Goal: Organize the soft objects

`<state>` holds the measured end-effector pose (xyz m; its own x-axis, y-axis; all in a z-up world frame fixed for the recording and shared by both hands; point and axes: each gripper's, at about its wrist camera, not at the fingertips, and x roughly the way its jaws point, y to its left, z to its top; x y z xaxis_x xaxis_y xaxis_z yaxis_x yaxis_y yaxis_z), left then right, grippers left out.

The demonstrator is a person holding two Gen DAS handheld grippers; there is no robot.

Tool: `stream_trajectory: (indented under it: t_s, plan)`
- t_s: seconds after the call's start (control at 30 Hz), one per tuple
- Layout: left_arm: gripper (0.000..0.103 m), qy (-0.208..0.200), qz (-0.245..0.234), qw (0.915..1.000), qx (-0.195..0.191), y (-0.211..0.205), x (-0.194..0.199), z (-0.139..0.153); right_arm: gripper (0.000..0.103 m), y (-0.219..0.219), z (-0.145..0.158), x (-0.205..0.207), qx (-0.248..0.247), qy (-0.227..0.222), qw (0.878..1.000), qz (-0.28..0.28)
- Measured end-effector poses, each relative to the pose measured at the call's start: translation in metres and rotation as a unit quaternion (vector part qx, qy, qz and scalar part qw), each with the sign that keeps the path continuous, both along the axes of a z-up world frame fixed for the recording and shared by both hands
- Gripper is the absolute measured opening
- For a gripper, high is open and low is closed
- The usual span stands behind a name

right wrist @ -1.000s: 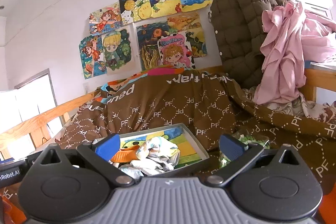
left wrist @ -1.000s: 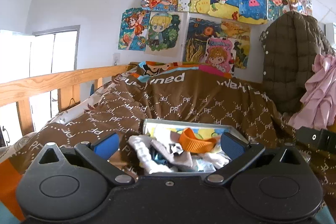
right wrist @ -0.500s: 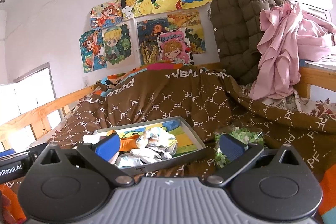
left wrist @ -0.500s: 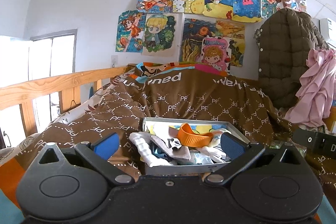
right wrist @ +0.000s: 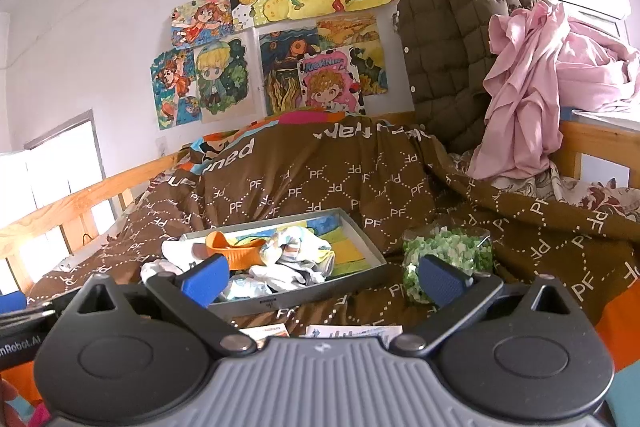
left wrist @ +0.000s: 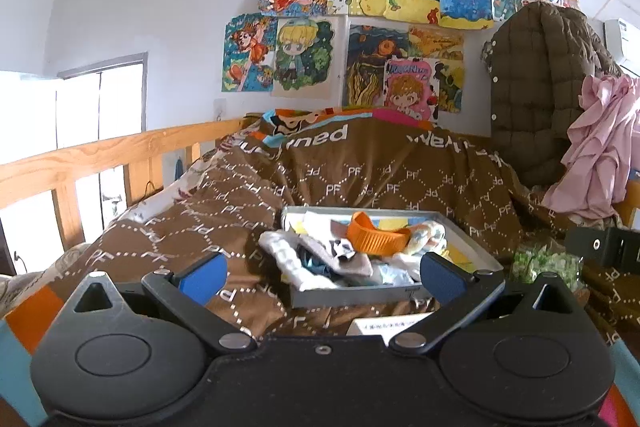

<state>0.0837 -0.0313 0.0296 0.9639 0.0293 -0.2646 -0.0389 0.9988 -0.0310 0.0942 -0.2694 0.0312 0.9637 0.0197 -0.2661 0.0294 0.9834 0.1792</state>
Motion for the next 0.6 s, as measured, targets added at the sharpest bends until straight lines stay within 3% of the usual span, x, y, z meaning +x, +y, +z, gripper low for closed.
stream_trajectory:
  t_s: [0.6]
  plan:
    - [0.102,0.005,0.003,0.9999,-0.011,0.009,-0.019,-0.003,0.103,0.014,-0.003,-0.025,-0.018,0.013,1.000,0.007]
